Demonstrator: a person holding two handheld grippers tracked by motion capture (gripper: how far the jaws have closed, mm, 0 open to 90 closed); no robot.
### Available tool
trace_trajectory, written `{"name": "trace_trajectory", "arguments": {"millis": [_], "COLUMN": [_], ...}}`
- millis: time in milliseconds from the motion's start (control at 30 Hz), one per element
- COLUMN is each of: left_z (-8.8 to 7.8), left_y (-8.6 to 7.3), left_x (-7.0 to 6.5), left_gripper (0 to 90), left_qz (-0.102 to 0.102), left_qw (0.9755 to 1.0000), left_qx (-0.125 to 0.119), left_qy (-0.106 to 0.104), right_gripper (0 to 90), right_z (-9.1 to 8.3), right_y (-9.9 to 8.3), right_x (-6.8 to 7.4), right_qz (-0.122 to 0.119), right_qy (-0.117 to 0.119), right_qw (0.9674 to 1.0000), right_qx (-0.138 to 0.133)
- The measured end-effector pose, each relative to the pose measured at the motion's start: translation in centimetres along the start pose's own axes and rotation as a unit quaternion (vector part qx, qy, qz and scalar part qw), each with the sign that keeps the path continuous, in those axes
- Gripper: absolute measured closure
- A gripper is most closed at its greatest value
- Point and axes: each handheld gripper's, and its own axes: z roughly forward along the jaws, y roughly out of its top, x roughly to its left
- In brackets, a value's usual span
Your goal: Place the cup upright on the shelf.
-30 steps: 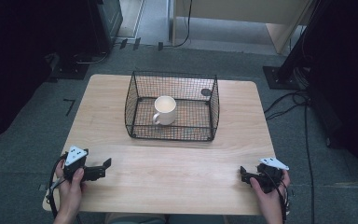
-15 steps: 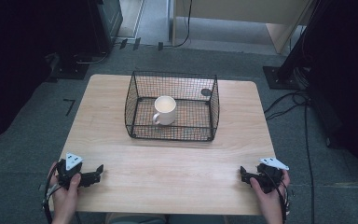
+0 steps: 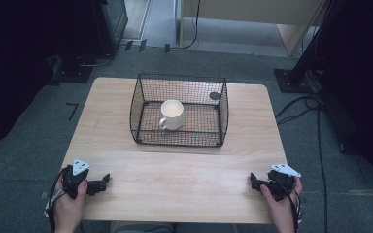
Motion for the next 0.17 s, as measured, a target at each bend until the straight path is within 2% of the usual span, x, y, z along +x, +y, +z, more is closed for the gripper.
{"name": "trace_trajectory", "arguments": {"millis": [167], "left_z": [0.04], "left_y": [0.04], "left_x": [-0.21], "left_gripper": [0.0], "left_qz": [-0.007], "left_qw": [0.9999], "left_qx": [0.000], "left_qy": [0.007], "right_gripper": [0.0], "right_z": [0.00], "right_y": [0.00], "right_x": [0.00], "right_qz": [0.000], "right_qy": [0.000], "right_qw": [1.0000], "right_qx": [0.000]}}
